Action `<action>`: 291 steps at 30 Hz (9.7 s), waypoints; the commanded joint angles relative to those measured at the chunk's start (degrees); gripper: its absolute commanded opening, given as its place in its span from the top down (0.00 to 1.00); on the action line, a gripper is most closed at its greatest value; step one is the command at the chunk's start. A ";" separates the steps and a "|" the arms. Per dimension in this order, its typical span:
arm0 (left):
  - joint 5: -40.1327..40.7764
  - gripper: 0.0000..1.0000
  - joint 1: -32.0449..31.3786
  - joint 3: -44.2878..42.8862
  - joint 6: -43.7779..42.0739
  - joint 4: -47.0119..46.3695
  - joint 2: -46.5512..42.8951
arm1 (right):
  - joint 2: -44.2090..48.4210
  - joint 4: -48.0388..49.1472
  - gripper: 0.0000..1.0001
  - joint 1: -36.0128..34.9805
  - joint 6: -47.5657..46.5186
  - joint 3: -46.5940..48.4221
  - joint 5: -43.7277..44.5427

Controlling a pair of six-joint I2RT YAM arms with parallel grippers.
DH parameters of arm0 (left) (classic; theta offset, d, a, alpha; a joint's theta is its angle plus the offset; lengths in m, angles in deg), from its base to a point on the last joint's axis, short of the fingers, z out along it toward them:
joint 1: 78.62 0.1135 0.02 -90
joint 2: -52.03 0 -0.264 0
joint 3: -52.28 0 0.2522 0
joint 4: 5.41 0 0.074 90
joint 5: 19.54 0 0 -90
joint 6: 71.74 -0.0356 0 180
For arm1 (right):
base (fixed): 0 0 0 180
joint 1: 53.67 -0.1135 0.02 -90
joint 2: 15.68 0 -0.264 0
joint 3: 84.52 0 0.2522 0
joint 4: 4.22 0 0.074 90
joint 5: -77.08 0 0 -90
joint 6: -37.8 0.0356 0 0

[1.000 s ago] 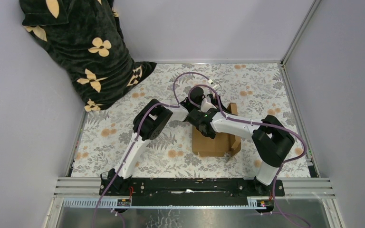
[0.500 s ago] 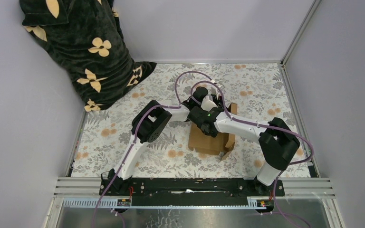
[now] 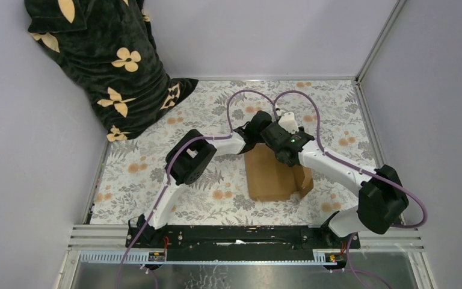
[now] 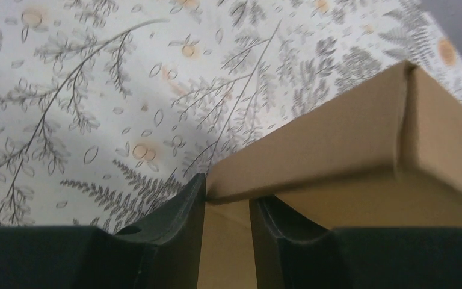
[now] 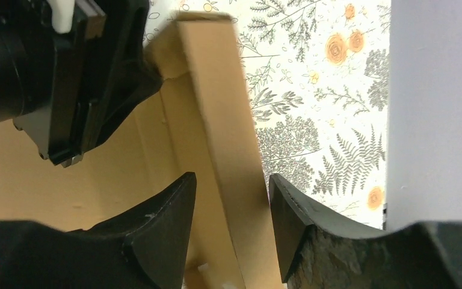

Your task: Fold the paper box

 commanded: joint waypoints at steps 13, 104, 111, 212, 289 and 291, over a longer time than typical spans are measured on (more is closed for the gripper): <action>11.10 0.62 -2.99 -18.51 -7.78 25.89 6.47 | 7.44 8.95 0.50 9.61 3.04 -8.05 -13.12; -25.44 0.41 9.73 -15.62 28.65 -43.63 21.42 | -4.93 -3.99 0.83 7.75 -2.13 1.33 -8.31; -27.03 0.41 9.73 -14.57 31.84 -49.18 22.02 | -6.40 -4.63 0.83 7.71 -2.16 2.11 -7.78; 1.36 0.70 2.07 -4.07 -7.33 17.08 -3.51 | 7.59 2.25 0.39 8.79 1.66 0.16 -19.78; -31.91 0.59 14.56 -7.96 23.86 -38.35 12.27 | -10.59 -15.26 0.80 6.79 -2.16 16.20 4.54; -32.00 0.59 14.65 -7.67 23.95 -38.63 12.08 | -11.29 -16.00 0.80 6.49 -1.81 16.43 5.83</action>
